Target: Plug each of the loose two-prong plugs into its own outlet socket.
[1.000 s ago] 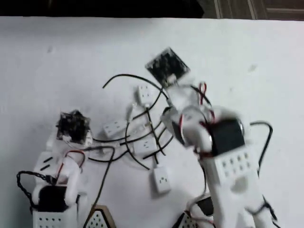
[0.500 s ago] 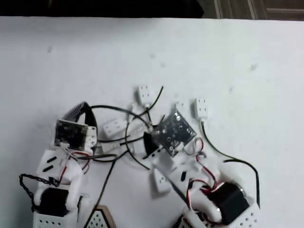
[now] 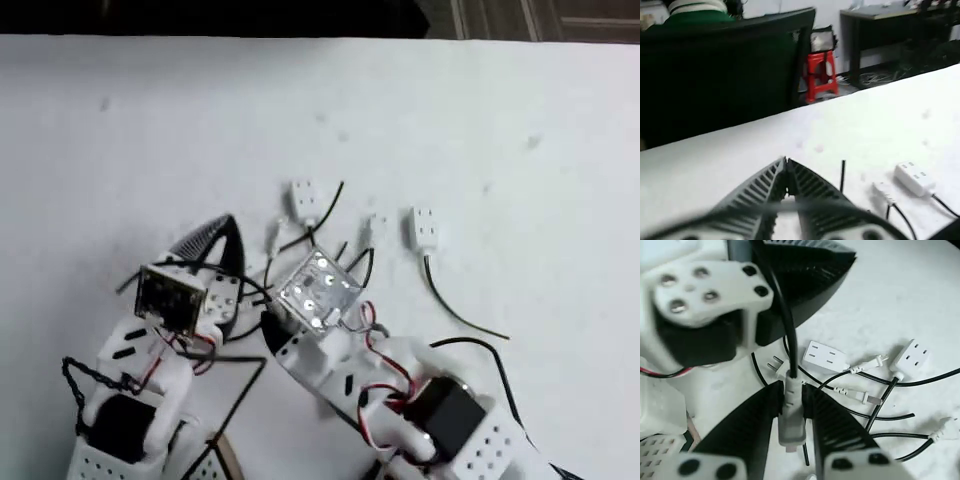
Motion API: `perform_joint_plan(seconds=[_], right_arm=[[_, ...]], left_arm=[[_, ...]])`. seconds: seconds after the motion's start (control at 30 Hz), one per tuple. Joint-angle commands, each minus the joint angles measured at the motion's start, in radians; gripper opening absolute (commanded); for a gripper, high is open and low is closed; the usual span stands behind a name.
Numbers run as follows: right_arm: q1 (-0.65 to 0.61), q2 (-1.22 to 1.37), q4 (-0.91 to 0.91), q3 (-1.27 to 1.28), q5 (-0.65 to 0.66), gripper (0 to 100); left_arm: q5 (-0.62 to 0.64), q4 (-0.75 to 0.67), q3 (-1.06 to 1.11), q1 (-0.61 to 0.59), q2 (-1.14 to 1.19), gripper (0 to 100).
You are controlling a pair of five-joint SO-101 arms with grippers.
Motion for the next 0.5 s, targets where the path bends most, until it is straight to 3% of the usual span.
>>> perform_joint_plan(seconds=[0.0,0.2,0.47], right_arm=[[-0.013,0.018,-0.045,0.003,-0.006,1.7],[-0.012,0.058,-0.048,0.006,-0.006,1.7],[0.021,0.076,-0.067,0.006,-0.006,1.7]], left_arm=[[0.009,-0.017,-0.066,0.077,-0.013,2],[-0.120,0.002,-0.068,0.176,-0.013,2],[-0.130,0.052,-0.078,0.200,-0.013,2]])
